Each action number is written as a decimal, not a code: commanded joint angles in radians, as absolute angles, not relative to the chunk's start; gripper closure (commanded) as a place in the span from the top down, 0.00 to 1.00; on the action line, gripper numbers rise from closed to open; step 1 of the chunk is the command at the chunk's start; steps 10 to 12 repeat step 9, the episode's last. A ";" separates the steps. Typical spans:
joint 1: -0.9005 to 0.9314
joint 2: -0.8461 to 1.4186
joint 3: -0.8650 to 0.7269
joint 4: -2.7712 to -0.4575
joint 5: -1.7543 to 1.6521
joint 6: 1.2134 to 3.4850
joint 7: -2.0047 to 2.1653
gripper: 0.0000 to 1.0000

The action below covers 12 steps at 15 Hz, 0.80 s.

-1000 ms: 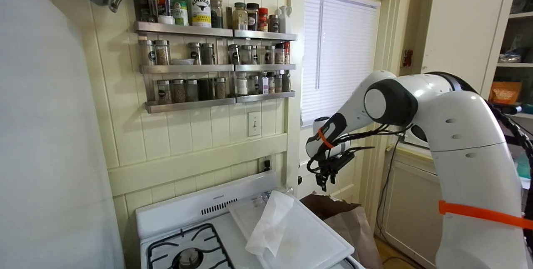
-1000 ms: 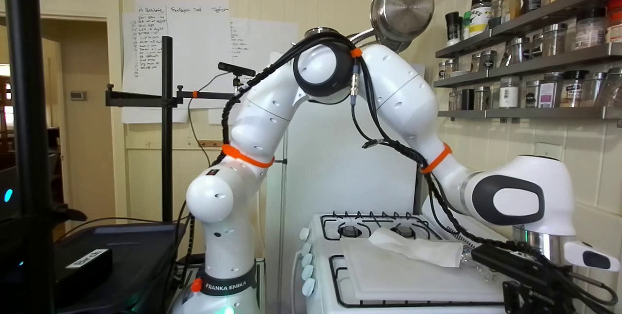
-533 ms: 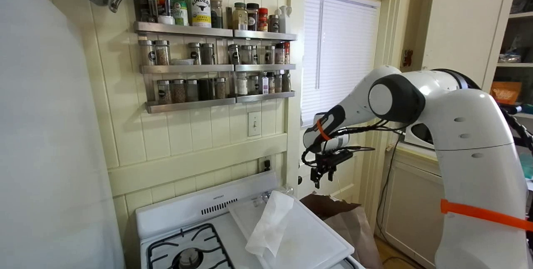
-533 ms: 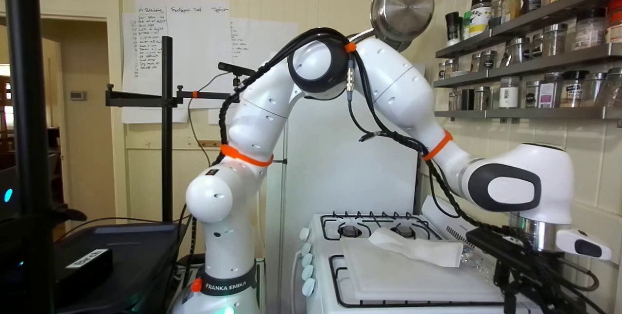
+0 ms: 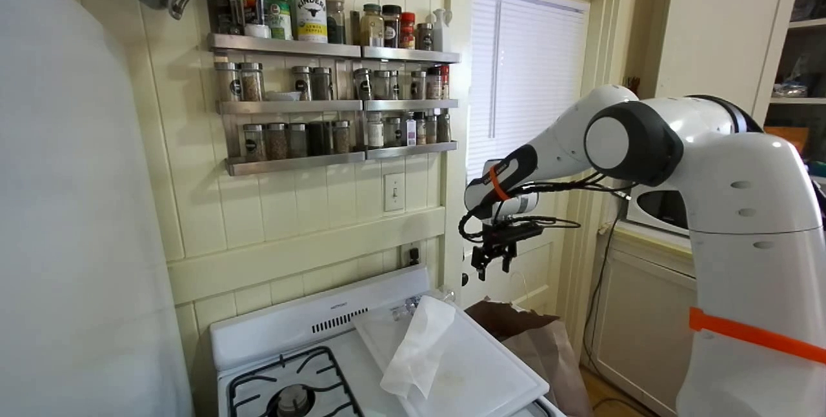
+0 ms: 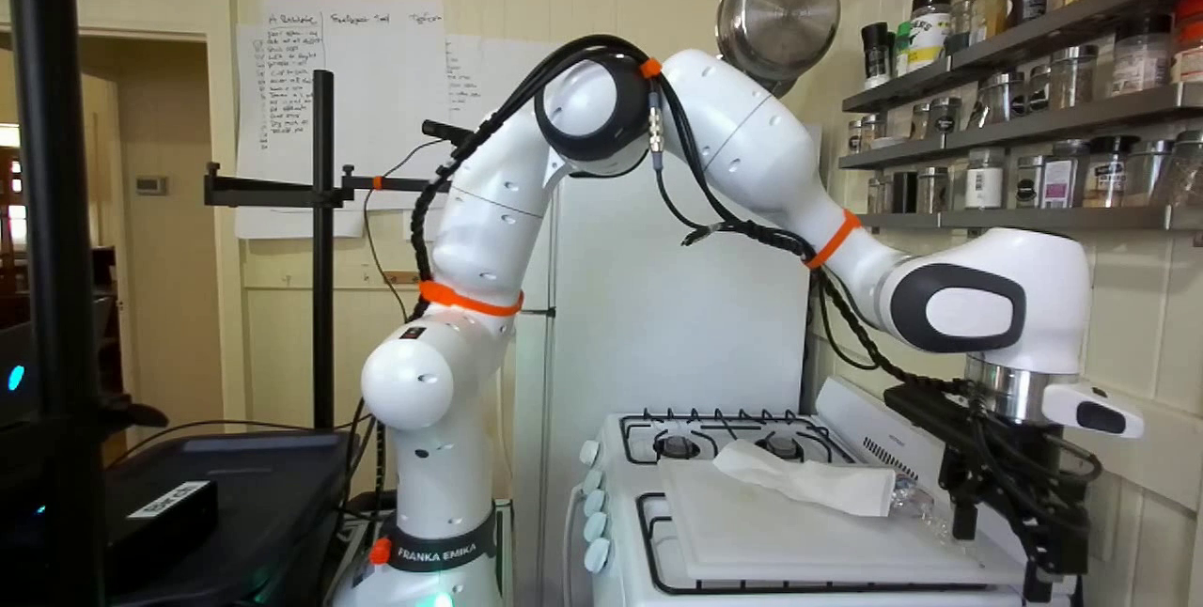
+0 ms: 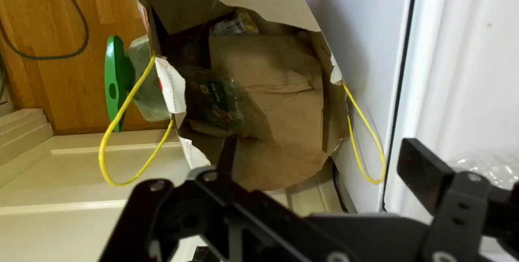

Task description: Remove the small brown paper bag and the plastic from the white tray and put it in the big paper bag

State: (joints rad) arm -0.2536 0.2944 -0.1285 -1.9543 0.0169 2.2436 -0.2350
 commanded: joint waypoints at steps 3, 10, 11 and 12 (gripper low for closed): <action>-0.206 0.224 -0.115 -2.024 0.031 2.223 -0.182 1.00; -0.188 0.240 -0.114 -2.008 0.018 2.240 -0.185 1.00; -0.188 0.240 -0.114 -2.008 0.018 2.240 -0.185 1.00; -0.188 0.240 -0.114 -2.008 0.018 2.240 -0.185 1.00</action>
